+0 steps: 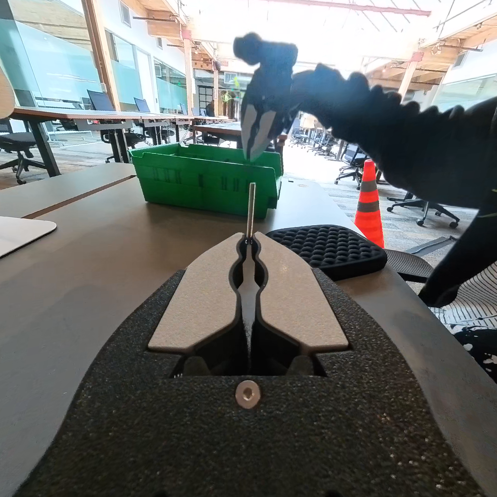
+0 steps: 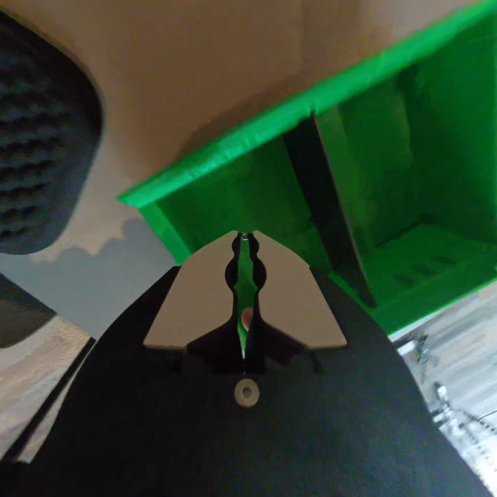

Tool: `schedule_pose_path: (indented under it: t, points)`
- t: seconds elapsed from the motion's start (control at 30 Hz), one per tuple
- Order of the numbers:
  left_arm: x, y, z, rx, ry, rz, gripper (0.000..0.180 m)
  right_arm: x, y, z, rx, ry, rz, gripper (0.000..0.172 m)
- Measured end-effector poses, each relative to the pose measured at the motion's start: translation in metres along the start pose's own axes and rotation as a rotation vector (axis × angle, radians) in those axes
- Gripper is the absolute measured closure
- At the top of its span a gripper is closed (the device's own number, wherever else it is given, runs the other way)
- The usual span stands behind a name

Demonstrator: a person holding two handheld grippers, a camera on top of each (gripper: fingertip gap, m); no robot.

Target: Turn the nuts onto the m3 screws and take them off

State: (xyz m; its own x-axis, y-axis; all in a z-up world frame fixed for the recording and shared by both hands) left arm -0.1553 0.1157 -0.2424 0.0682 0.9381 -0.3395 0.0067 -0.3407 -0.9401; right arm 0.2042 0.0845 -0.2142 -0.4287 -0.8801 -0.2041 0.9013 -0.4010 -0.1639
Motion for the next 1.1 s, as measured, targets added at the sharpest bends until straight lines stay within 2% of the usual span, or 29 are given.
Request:
schedule_pose_path:
  t: [0.13, 0.37, 0.6, 0.77, 0.83, 0.93, 1.0, 1.1]
  points:
    - [0.0, 0.0, 0.0, 0.0, 0.001, -0.004, 0.179, -0.006, 0.036, -0.041, 0.099, -0.001, -0.195, 0.167]
    - [0.0, 0.0, 0.0, -0.004, -0.002, -0.001, 0.179, -0.011, 0.047, -0.08, 0.154, -0.063, -0.306, 0.165]
    - [0.0, 0.0, 0.0, -0.003, -0.001, 0.004, 0.179, -0.01, 0.045, -0.083, 0.159, -0.086, -0.282, 0.159]
    - [0.001, 0.0, 0.0, -0.002, 0.003, 0.006, 0.179, -0.019, 0.037, -0.059, 0.108, 0.003, -0.287, 0.158]
    - [0.001, 0.0, 0.0, -0.001, 0.004, 0.009, 0.178, -0.022, 0.024, -0.04, 0.05, 0.069, -0.278, 0.157]
    - [0.001, 0.0, 0.0, 0.0, 0.007, 0.011, 0.178, -0.019, -0.024, 0.0, -0.15, 0.197, -0.23, 0.155]
    - [0.001, 0.0, 0.0, 0.0, 0.008, 0.008, 0.178, -0.005, -0.076, 0.029, -0.39, 0.265, -0.169, 0.154]
    - [0.0, 0.0, 0.0, 0.002, 0.008, 0.003, 0.178, 0.049, -0.163, 0.059, -0.816, 0.166, 0.0, 0.157]
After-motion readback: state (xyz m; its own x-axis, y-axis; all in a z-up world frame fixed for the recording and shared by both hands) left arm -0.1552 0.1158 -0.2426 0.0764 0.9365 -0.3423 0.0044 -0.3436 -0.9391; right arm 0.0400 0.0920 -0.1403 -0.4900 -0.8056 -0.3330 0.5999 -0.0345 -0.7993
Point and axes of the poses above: each gripper's, where its closed fingertips meet, z back along the fingers, y out of its underside, x = y × z across the jaws, the point moved 4 cm from there along z, back along the fingers, and after that the axes turned 15 degrees about z, right-handed, at the moved point
